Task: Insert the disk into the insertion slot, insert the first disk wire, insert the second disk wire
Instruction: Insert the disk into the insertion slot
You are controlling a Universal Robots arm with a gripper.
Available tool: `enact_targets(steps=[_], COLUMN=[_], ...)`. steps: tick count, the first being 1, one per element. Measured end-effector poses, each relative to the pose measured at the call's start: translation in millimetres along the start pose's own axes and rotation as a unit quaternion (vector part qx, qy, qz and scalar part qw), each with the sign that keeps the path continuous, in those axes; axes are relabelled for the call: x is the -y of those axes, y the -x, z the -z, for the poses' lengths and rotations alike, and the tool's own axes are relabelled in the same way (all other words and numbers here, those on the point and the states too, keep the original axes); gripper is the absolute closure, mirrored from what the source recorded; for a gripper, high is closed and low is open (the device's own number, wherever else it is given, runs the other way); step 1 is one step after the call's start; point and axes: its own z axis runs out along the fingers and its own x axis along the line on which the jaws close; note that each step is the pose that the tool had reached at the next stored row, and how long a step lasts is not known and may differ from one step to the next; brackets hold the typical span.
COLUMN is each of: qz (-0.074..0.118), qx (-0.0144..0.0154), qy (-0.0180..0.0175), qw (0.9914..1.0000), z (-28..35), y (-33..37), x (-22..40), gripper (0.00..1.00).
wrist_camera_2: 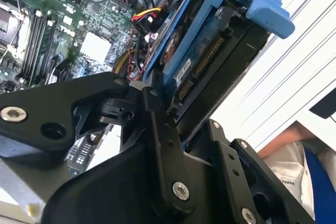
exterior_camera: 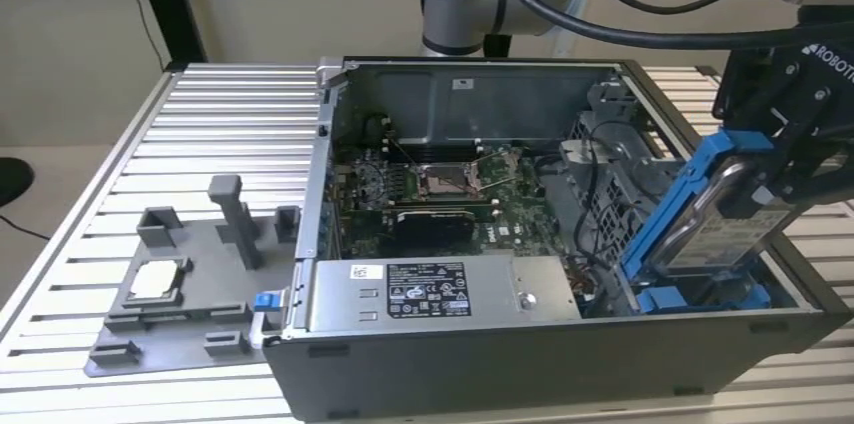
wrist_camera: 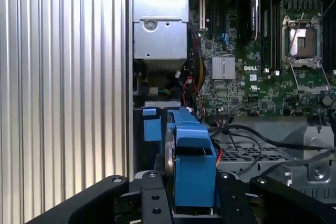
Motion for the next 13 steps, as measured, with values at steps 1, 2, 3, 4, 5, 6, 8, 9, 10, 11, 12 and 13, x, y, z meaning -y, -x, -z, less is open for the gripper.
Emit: enact_targets(steps=[1,2,3,4,5,6,8,9,10,11,12,13], qz=[0.000,0.000,0.000,0.000,0.000,0.000,0.000,0.000,0.000,0.000,0.000,0.000], qx=[0.0000,-0.0001,-0.0001,-0.0002,-0.0002,-0.0002,-0.0001,0.0000,0.0002,0.0007,0.0010,0.0012], qy=[0.0000,0.0000,0.0000,0.0001,0.0001,0.0001,0.0001,0.0002,0.0006,0.0015,0.0029,0.0053], qw=[1.00000,1.00000,1.00000,1.00000,1.00000,1.00000,1.00000,1.00000,1.00000,1.00000,1.00000,0.99999], z=[-0.3,-0.6,-1.1,-1.6,-2.3,-3.0,-4.4,-4.6,-4.6,-4.5,-4.2,-3.7], y=[0.0,0.0,-0.1,-0.2,-0.2,-0.2,-0.3,-0.3,-0.3,-0.5,-0.6,-0.7], x=[0.2,0.3,0.4,0.5,0.5,0.6,0.7,0.8,0.8,0.9,1.0,1.1], gripper=[1.00,1.00,1.00,1.00,1.00,1.00,1.00,1.00,1.00,1.00,1.00,1.00])
